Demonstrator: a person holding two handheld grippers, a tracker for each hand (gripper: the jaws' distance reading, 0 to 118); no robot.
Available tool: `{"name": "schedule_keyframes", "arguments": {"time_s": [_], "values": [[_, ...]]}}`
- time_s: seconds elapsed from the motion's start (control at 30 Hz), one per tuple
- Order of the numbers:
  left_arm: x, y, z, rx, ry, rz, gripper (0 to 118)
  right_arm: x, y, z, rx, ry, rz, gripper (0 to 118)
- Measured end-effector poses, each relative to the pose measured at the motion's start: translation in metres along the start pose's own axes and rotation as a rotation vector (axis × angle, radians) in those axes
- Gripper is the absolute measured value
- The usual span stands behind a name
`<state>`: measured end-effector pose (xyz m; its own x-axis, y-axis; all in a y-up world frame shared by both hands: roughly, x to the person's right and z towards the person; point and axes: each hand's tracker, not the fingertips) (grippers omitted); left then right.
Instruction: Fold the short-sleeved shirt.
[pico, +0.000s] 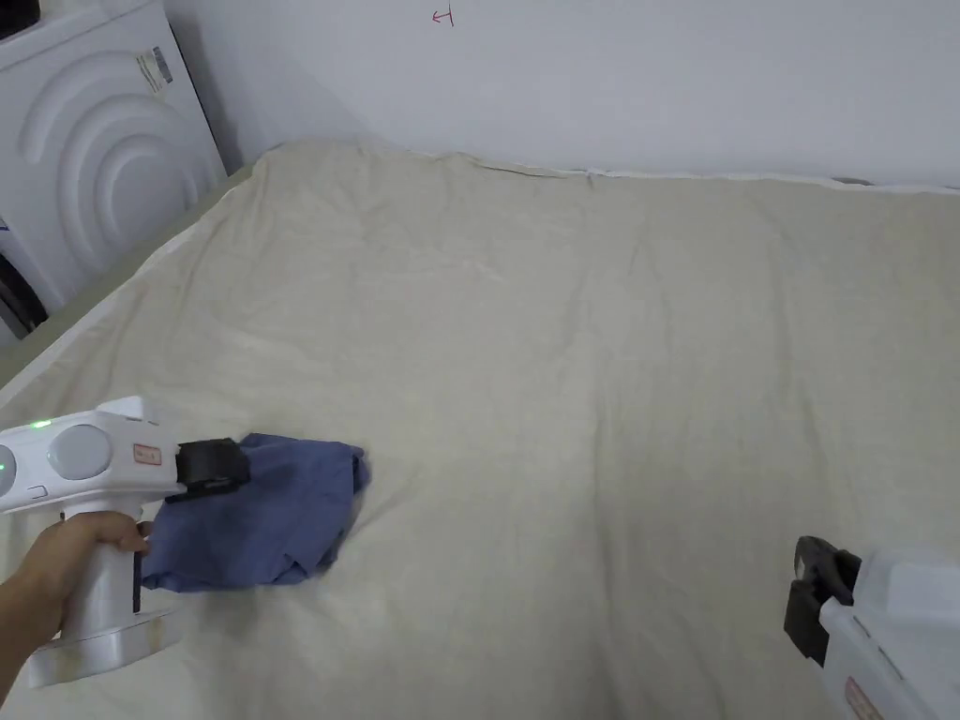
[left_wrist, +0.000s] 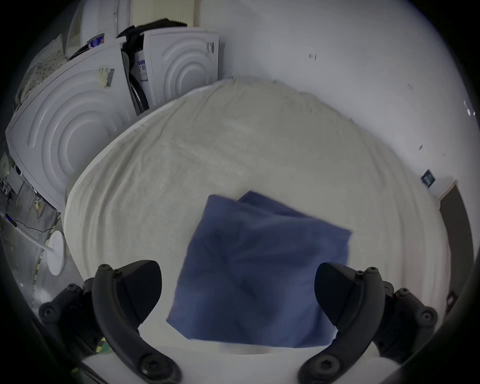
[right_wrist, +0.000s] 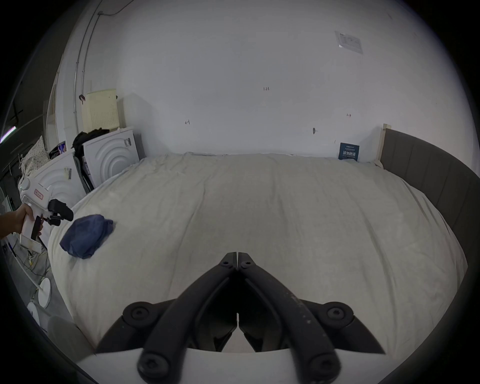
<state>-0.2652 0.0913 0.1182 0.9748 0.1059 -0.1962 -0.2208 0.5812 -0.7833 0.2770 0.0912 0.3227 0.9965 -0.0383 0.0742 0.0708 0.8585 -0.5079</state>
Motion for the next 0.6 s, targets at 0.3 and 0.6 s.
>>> {"name": "schedule_keyframes", "arguments": {"time_s": [0.3,0.6], "values": [[0.094,-0.017,0.165,0.486,-0.068,-0.054,107,0.027,0.046,0.064,0.193,-0.043,0.0,2],[0.214,-0.07,0.281,0.829,-0.208,-0.133,105,0.084,0.086,0.144,0.372,-0.11,-0.006,2]]}}
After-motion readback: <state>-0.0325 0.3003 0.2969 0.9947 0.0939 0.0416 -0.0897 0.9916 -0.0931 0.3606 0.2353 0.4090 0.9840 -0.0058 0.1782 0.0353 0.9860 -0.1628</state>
